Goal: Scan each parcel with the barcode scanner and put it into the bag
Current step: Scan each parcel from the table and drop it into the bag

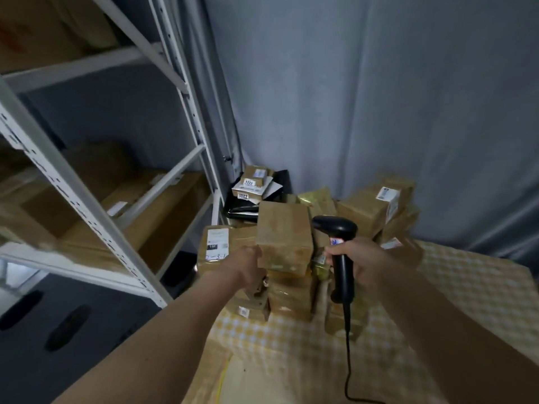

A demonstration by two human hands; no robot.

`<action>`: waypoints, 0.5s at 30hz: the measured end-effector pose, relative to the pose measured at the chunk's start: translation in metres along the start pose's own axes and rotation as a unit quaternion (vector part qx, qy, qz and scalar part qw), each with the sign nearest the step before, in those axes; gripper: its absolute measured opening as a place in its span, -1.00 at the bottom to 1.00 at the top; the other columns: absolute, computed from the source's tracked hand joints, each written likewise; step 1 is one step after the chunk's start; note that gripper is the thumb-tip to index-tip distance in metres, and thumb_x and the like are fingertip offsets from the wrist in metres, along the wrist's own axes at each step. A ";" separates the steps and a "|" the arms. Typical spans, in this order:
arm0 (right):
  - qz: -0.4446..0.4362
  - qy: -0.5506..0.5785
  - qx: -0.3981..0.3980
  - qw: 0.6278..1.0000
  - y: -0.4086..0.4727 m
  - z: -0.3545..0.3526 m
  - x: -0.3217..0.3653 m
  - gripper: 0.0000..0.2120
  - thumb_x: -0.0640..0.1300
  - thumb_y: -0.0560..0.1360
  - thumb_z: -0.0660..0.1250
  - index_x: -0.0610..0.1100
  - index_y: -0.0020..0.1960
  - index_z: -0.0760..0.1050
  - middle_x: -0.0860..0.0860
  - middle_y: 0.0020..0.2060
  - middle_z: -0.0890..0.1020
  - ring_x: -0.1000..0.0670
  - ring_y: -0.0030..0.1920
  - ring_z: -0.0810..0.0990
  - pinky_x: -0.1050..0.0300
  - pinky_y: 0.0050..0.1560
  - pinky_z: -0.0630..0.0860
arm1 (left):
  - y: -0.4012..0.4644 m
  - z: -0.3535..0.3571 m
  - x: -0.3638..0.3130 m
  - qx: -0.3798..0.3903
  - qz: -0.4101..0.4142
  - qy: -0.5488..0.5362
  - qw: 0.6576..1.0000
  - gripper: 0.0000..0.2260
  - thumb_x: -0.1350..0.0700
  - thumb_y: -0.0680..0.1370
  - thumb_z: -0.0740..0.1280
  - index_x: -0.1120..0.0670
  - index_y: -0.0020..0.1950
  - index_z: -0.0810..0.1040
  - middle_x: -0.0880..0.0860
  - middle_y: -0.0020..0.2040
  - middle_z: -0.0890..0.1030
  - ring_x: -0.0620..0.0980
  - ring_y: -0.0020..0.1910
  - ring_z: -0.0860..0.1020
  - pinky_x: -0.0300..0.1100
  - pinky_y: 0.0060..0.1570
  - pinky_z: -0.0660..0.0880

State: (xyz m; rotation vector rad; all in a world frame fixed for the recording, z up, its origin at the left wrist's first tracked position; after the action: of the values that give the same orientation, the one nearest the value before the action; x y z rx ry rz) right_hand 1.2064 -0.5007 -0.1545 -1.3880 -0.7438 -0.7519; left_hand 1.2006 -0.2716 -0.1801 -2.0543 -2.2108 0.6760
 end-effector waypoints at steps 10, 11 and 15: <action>0.054 0.097 -0.028 0.993 0.076 0.036 -0.003 -0.89 -0.39 0.43 0.37 -0.26 -0.11 0.47 -0.13 -0.29 0.45 -0.06 -0.30 0.45 0.06 -0.21 0.43 | 0.078 -0.010 0.028 0.005 -0.003 -0.104 0.995 -0.34 -0.04 0.53 0.39 0.08 0.52 0.16 0.16 0.46 0.28 0.18 0.39 0.35 -0.01 0.33 0.36; 0.060 0.094 -0.040 0.993 0.084 0.036 0.000 -0.89 -0.37 0.43 0.38 -0.26 -0.09 0.49 -0.14 -0.26 0.47 -0.07 -0.27 0.46 0.04 -0.18 0.43 | 0.084 -0.010 0.026 0.004 -0.005 -0.120 0.993 -0.33 -0.05 0.52 0.40 0.08 0.51 0.17 0.15 0.45 0.29 0.17 0.39 0.35 0.00 0.35 0.35; 0.069 0.088 -0.041 0.993 0.107 0.033 0.011 -0.88 -0.36 0.43 0.38 -0.24 -0.05 0.54 -0.14 -0.14 0.50 -0.11 -0.13 0.48 -0.05 0.06 0.44 | 0.098 -0.009 0.018 0.000 -0.027 -0.191 0.981 -0.32 -0.05 0.50 0.43 0.09 0.50 0.19 0.12 0.44 0.31 0.14 0.41 0.34 -0.05 0.39 0.30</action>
State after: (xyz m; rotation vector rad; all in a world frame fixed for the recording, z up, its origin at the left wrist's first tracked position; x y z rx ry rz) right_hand 1.2999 -0.4634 -0.2046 -1.4117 -0.4792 -0.7918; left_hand 1.2934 -0.2497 -0.2105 -1.9915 -2.4424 1.1491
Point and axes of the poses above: each hand's wrist, its own y-axis towards the middle knuckle, its own z-axis out of the palm, x = y × z, the point moved 2 cm from there along y, towards the middle knuckle
